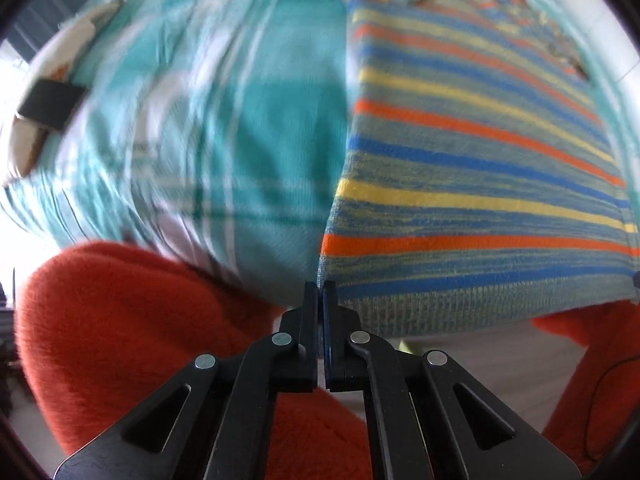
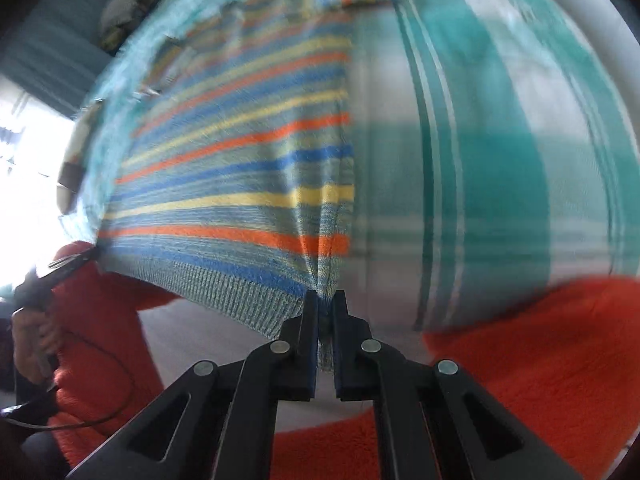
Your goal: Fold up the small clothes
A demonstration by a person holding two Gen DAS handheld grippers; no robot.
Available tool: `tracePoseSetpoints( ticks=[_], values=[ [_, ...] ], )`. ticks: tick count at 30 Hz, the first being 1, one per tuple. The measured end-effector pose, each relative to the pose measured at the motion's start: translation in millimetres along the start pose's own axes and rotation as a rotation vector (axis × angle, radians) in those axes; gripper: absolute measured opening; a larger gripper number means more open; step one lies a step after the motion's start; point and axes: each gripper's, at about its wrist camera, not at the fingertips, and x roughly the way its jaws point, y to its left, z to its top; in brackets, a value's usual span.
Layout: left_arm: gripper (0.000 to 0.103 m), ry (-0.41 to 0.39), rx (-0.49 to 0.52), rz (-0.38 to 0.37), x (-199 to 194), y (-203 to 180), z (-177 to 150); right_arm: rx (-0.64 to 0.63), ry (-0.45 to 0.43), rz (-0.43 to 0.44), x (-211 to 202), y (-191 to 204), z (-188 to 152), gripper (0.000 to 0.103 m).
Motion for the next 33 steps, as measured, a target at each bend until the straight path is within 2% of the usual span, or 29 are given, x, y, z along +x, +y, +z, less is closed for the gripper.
tracePoseSetpoints(
  ticks=[5,7,10,11,12,13,14,15,17,18,21,25,28,33],
  values=[
    [0.0,0.044,0.018,0.121,35.5,-26.4,11.6,0.06,0.046,-0.042,34.5,-3.3,7.4,0.005],
    [0.0,0.045,0.036,0.175,47.2,-38.2,16.4,0.045,0.045,-0.092,47.0,-0.8,13.7,0.005],
    [0.003,0.034,0.019,0.187,47.0,-45.8,18.7,0.053,0.042,-0.114,55.0,4.1,17.2,0.009],
    [0.014,0.03,0.007,0.178,42.3,-46.2,20.4,0.05,0.031,-0.116,53.1,7.9,16.8,0.025],
    [0.025,0.016,-0.018,0.162,32.9,-41.2,20.0,0.048,0.017,-0.138,47.0,11.0,14.8,0.053],
    [0.057,-0.025,-0.055,0.143,21.1,-32.1,19.5,0.043,-0.021,-0.187,34.8,16.5,12.7,0.067],
    [0.084,-0.075,-0.086,0.134,8.5,-23.7,18.2,0.03,-0.083,-0.241,18.9,25.0,10.4,0.083],
    [0.09,-0.138,-0.118,0.136,-7.5,-19.1,16.3,0.01,-0.157,-0.312,2.5,38.4,8.4,0.083],
    [0.092,-0.245,-0.15,0.138,-40.1,-13.8,14.4,-0.015,-0.259,-0.412,-24.7,51.7,6.4,0.083],
    [0.092,-0.268,-0.158,0.131,-50.5,-13.2,16.4,-0.014,-0.31,-0.44,-39.2,57.3,7.0,0.083],
    [0.092,-0.333,-0.179,0.102,-65.1,-27.0,11.2,-0.012,-0.371,-0.483,-61.5,59.0,13.3,0.083],
    [0.092,-0.39,-0.132,0.111,-82.0,-31.7,37.6,-0.051,-0.434,-0.558,-79.5,68.9,16.4,0.083],
    [0.092,-0.425,-0.096,0.12,-95.4,-45.0,35.7,-0.056,-0.466,-0.587,-91.7,74.4,21.5,0.083],
    [0.092,-0.434,-0.083,0.11,-103.5,-46.7,29.5,-0.056,-0.51,-0.64,-112.5,76.3,12.2,0.083]
  ],
)
